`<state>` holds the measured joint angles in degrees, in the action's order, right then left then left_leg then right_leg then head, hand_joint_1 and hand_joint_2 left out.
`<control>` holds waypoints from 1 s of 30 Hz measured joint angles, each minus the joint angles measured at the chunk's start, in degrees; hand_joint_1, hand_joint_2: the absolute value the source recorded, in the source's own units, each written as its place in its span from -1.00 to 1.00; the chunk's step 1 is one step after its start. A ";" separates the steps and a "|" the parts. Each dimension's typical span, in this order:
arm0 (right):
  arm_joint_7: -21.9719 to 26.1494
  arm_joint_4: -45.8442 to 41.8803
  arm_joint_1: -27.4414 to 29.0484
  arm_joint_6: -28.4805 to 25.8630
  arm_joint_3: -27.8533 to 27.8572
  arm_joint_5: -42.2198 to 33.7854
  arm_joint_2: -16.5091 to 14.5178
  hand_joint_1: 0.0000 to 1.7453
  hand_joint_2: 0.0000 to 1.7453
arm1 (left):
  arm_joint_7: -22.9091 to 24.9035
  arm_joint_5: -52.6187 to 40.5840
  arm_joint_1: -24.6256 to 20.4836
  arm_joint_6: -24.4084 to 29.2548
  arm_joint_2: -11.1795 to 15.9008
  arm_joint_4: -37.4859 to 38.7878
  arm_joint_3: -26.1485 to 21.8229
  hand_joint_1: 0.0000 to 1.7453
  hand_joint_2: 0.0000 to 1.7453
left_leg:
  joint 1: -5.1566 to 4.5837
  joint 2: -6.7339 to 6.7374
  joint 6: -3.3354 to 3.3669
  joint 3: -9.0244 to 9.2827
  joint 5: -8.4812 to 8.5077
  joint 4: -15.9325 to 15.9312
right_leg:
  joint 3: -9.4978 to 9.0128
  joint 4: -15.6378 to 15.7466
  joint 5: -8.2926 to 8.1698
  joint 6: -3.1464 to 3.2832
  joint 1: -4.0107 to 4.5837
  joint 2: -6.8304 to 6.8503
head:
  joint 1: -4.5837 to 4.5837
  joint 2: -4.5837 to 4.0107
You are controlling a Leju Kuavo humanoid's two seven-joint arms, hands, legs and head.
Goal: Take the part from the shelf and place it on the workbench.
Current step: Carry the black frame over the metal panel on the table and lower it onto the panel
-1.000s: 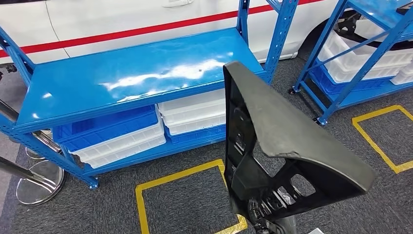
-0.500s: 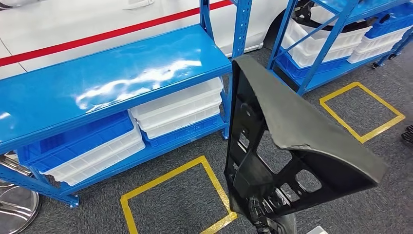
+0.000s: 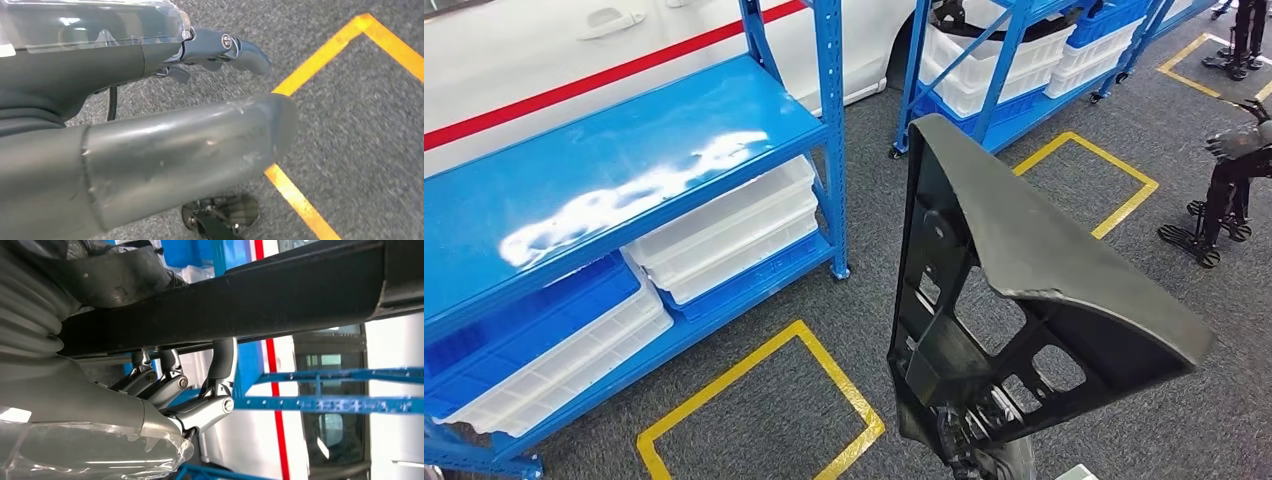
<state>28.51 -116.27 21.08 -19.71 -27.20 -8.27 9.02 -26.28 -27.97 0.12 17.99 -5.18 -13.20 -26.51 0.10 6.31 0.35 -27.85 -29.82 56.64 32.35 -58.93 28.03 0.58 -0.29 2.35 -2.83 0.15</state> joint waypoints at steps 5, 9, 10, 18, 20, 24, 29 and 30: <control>-0.03 -0.19 0.24 -0.01 0.01 -0.37 0.02 1.00 1.00 | -0.02 -0.29 0.08 -0.19 -0.11 0.00 -0.02 -1.00 -1.00 | 0.58 -5.54 -1.10 -5.08 -7.25 11.83 | 0.52 0.44 -0.73 1.35 -0.39 -2.68 | 0.01 0.00; -0.05 -0.20 0.43 -0.01 0.02 -0.47 0.03 1.00 1.00 | 0.02 -0.29 0.33 -0.27 -0.11 0.00 -0.04 -1.00 -1.00 | 0.59 -6.29 -0.76 -6.06 -4.89 13.23 | 0.69 0.04 -0.80 1.44 -0.25 -5.77 | 0.01 0.00; -0.05 -0.23 0.44 -0.01 0.03 -0.48 0.03 1.00 1.00 | 0.04 -0.29 0.34 -0.28 -0.09 0.00 -0.06 -1.00 -1.00 | 0.59 -7.53 -0.42 -4.29 -2.59 9.07 | 0.65 -0.03 -0.82 1.40 -0.28 -6.53 | 0.01 0.00; -0.09 -0.60 0.81 -0.10 0.06 -0.56 0.08 1.00 1.00 | 0.19 -0.41 0.24 -0.31 -0.02 0.00 -0.39 -1.00 -1.00 | 0.77 -8.39 1.41 -0.39 1.18 -0.90 | 3.41 -3.04 0.29 -1.21 -0.36 -6.63 | -0.01 0.00; -0.10 -0.67 0.77 -0.16 0.08 -0.56 0.09 1.00 1.00 | 0.22 -0.45 0.40 -0.37 -0.02 0.00 -0.42 -1.00 -1.00 | 0.62 -6.52 1.73 -0.41 1.26 -1.07 | 6.58 -9.95 4.23 -1.48 -0.40 -3.44 | -0.02 0.00; -0.14 -0.65 0.87 -0.16 0.14 -0.65 0.09 1.00 1.00 | 0.25 -0.69 0.35 -0.45 -0.05 0.00 -0.44 -1.00 -1.00 | 0.47 -3.01 1.55 -0.42 0.91 -0.82 | 7.18 -12.87 3.98 -1.90 -0.79 -2.23 | -0.03 0.00; -0.17 -0.98 0.92 -0.15 0.24 -0.69 0.09 1.00 1.00 | 0.25 -1.03 -0.04 -0.45 -0.15 0.00 -0.44 -1.00 -1.00 | -0.01 -0.30 0.26 0.15 -0.09 -0.08 | 0.14 -0.22 0.17 -0.60 -0.03 1.04 | -0.02 0.00; -0.18 -1.06 0.98 -0.11 0.26 -0.69 0.10 1.00 1.00 | 0.25 -1.16 -0.15 -0.45 -0.15 0.00 -0.44 -1.00 -1.00 | 0.02 0.16 0.00 0.28 -0.16 -0.07 | 0.29 -0.13 0.06 -0.30 -0.04 0.38 | -0.02 0.00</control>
<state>28.33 -117.33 22.06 -19.82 -26.94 -8.96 9.12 -26.03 -29.13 -0.03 17.54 -5.33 -13.20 -26.95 0.12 6.47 0.36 -27.57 -29.99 56.58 32.64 -59.06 28.09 0.29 -0.33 2.73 -2.85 0.15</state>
